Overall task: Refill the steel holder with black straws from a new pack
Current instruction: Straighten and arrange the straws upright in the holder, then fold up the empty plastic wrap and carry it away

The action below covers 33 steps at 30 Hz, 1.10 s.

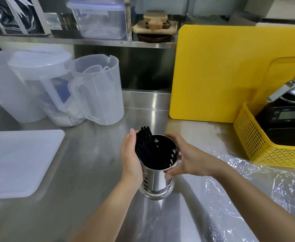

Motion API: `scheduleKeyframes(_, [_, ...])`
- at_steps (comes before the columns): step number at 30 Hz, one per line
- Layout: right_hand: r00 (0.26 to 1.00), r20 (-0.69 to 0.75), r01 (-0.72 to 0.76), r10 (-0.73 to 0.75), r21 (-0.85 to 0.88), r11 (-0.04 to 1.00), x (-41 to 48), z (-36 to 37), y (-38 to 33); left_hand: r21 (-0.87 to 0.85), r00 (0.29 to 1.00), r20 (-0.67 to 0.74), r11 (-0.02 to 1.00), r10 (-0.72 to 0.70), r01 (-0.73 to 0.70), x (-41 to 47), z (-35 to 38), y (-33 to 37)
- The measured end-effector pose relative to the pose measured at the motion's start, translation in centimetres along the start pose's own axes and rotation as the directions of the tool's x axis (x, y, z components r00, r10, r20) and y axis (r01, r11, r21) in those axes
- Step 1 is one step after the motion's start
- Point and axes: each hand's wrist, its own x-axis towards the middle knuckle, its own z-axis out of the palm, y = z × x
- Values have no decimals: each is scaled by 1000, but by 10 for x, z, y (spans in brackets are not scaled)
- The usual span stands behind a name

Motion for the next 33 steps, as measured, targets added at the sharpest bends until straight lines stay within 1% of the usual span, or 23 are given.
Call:
scheduleKeyframes(6, [1000, 25, 6, -7, 44, 999, 6, -2, 4, 20, 1000, 7, 1000, 3, -3, 3, -2, 0])
scheduleKeyframes(9, [1000, 20, 12, -13, 41, 999, 4, -2, 6, 55, 999, -23, 997, 48, -47, 3, -2, 2])
scheduleKeyframes(11, [1000, -1, 6, -6, 32, 999, -1, -6, 6, 102, 988, -75, 987, 132, -124, 3, -3, 4])
scheduleKeyframes(13, [999, -53, -7, 10, 54, 998, -10, -12, 5, 133, 956, -152, 964, 250, -230, 0, -5, 10])
scheduleKeyframes(15, [993, -112, -13, 21, 73, 997, -22, -16, 5, 157, 899, -210, 921, 384, -357, -7, -5, 22])
scheduleKeyframes(16, [989, -143, -15, 26, 77, 997, -29, -18, 6, 198, 852, -199, 871, 484, -449, -13, -4, 27])
scheduleKeyframes(17, [984, -177, -19, 33, 79, 997, -36, -20, 8, 255, 793, -142, 796, 593, -549, -20, -1, 32])
scheduleKeyframes(18, [976, -213, -28, 44, 81, 996, -45, -21, 10, 306, 725, -44, 701, 687, -645, -29, 4, 37])
scheduleKeyframes(19, [967, -249, -43, 63, 85, 995, -54, -24, 13, 332, 654, 82, 599, 752, -729, -38, 12, 40])
scheduleKeyframes(20, [955, -283, -59, 83, 93, 994, -64, -26, 17, 332, 584, 212, 504, 784, -797, -48, 21, 40])
scheduleKeyframes(21, [942, -320, -75, 105, 104, 992, -74, -28, 21, 311, 521, 341, 430, 782, -848, -57, 31, 37])
scheduleKeyframes(22, [925, -357, -93, 131, 121, 988, -86, -30, 26, 284, 471, 458, 378, 754, -881, -66, 40, 32])
scheduleKeyframes(23, [906, -392, -113, 160, 140, 984, -98, -31, 31, 266, 442, 553, 352, 707, -897, -73, 49, 24])
scheduleKeyframes(24, [884, -428, -137, 190, 153, 979, -111, -33, 38, 264, 437, 627, 352, 645, -898, -80, 56, 13])
scheduleKeyframes(25, [857, -466, -164, 219, 157, 974, -124, -34, 46, 277, 454, 684, 372, 571, -886, -86, 62, 1])
scheduleKeyframes(27, [795, -536, -230, 283, 164, 959, -149, -36, 66, 339, 513, 751, 424, 416, -840, -96, 71, -25])
scheduleKeyframes(28, [764, -562, -264, 315, 174, 949, -161, -37, 77, 379, 536, 768, 426, 349, -821, -99, 73, -38])
scheduleKeyframes(30, [708, -596, -323, 381, 206, 924, -182, -38, 100, 466, 582, 773, 398, 252, -791, -101, 73, -63])
scheduleKeyframes(31, [674, -609, -354, 418, 230, 906, -191, -39, 112, 515, 617, 758, 386, 212, -765, -101, 73, -74])
scheduleKeyframes(33, [583, -646, -443, 493, 256, 859, -206, -40, 134, 646, 724, 672, 355, 154, -675, -100, 72, -92])
